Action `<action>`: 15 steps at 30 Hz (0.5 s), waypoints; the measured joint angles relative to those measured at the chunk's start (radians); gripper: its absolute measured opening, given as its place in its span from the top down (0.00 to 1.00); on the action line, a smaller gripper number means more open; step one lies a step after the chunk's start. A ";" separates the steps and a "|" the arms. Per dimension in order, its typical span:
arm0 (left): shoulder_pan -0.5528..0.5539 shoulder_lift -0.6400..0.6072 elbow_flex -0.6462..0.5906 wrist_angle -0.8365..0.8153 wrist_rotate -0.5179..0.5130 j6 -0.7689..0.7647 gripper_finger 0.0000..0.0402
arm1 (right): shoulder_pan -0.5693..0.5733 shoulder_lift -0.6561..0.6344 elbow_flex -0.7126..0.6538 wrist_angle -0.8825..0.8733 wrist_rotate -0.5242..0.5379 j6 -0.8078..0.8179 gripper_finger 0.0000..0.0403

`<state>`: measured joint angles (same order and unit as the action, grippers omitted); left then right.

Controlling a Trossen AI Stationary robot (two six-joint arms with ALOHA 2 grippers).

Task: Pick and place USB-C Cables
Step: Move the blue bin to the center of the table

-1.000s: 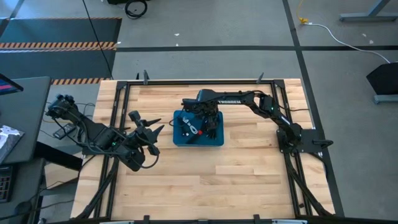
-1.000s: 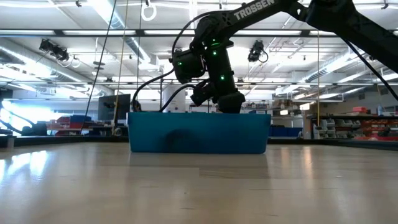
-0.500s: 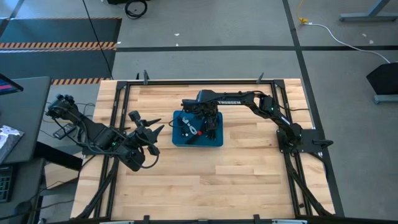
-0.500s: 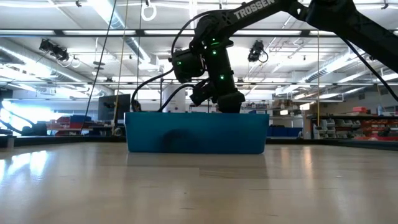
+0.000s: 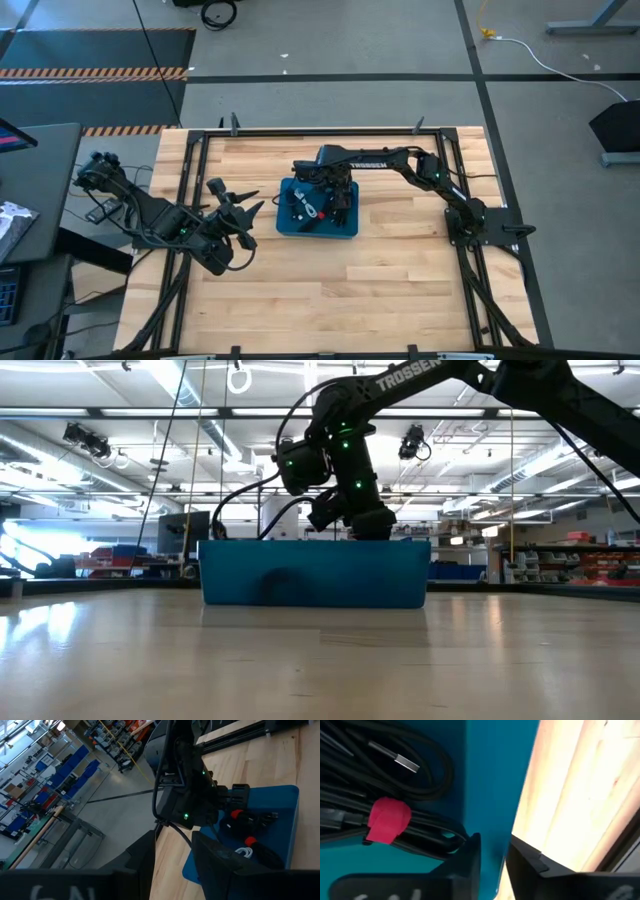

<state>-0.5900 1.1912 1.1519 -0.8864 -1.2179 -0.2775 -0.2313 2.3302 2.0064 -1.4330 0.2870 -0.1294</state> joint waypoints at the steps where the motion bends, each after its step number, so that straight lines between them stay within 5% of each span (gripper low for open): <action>1: 0.000 0.000 0.000 0.000 0.000 0.000 0.66 | 0.000 0.000 0.000 0.000 0.008 -0.002 0.77; 15: 0.000 0.000 0.001 -0.001 0.000 0.000 0.66 | 0.020 -0.083 0.134 -0.035 0.087 -0.032 0.66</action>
<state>-0.5900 1.1908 1.1526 -0.8871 -1.2175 -0.2775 -0.2109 2.2474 2.1408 -1.4682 0.3735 -0.1613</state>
